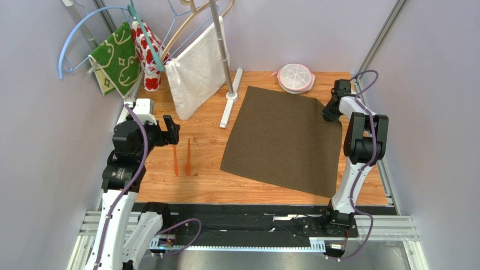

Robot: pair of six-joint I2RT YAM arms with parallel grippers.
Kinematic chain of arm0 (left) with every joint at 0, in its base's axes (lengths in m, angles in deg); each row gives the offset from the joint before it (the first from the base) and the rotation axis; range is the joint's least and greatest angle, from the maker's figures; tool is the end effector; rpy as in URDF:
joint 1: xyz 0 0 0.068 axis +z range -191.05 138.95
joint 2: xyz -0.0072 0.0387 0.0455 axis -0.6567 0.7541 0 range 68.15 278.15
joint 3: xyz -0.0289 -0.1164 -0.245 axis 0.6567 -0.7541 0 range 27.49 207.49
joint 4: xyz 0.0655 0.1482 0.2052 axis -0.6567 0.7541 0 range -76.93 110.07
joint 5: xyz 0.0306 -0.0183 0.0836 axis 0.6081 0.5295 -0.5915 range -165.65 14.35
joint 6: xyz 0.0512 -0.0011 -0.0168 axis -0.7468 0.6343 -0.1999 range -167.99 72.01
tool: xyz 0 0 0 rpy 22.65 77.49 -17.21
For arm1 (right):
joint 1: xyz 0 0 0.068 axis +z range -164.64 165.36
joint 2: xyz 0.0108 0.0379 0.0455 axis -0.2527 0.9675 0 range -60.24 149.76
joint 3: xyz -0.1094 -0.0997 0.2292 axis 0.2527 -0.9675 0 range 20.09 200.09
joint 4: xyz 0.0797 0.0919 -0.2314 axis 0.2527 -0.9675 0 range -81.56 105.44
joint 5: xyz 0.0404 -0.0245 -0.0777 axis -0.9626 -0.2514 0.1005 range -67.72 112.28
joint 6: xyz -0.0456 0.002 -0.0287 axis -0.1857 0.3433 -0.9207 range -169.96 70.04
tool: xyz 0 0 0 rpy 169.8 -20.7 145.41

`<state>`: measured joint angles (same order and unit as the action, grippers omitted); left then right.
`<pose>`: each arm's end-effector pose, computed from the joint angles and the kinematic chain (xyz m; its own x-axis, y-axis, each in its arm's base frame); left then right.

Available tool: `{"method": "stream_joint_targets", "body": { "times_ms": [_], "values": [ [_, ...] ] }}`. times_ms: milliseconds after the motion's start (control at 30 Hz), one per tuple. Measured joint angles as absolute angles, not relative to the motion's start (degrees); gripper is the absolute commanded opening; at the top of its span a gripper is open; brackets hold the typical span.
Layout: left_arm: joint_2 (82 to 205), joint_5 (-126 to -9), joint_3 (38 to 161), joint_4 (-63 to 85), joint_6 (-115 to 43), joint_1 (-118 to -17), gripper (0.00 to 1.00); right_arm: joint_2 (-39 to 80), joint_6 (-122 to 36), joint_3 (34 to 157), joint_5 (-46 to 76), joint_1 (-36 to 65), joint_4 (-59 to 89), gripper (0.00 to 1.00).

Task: Fold the napkin, place the utensils inside, and roll it up
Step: Flatten the napkin out

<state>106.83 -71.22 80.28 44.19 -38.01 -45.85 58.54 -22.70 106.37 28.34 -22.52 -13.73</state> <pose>0.1408 -0.0146 0.3645 -0.3142 -0.1470 -0.9379 0.1043 0.9766 -0.1880 0.4333 -0.0638 0.1677 -0.6899 0.5553 -0.4644 0.5647 0.8142 0.1347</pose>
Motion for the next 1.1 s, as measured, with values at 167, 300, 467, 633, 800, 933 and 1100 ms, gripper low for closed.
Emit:
{"method": "stream_joint_targets", "body": {
  "times_ms": [167, 300, 467, 633, 800, 933, 1100],
  "values": [
    [106.8, -71.2, 80.3, 44.2, -38.0, -45.8, 0.98, 60.6, -22.1, 109.9, 28.1, -24.8, -14.1, 0.06],
    [106.9, -71.2, 80.3, 44.2, -38.0, -45.8, 0.98, 62.9, -22.2, 113.5, 26.5, -27.0, -14.6, 0.18],
    [106.9, -71.2, 80.3, 44.2, -38.0, -45.8, 0.98, 60.2, -24.1, 109.5, 20.4, -27.7, -10.9, 0.39],
    [106.9, -71.1, 80.3, 44.2, -38.0, -45.8, 0.98, 54.4, -25.7, 103.8, 14.1, -24.9, -9.9, 0.41],
    [107.0, -70.7, 80.3, 44.2, -38.0, -45.8, 0.98, 54.9, -27.0, 103.8, 10.2, -23.1, -9.6, 0.43],
    [107.1, -70.8, 80.3, 44.2, -38.0, -45.8, 0.98, 58.3, -27.6, 105.4, 9.7, -23.1, -10.8, 0.43],
    [107.1, -70.9, 80.3, 44.2, -38.0, -45.8, 0.98, 61.3, -27.8, 110.3, 10.1, -23.4, -13.2, 0.43]
  ]
}}
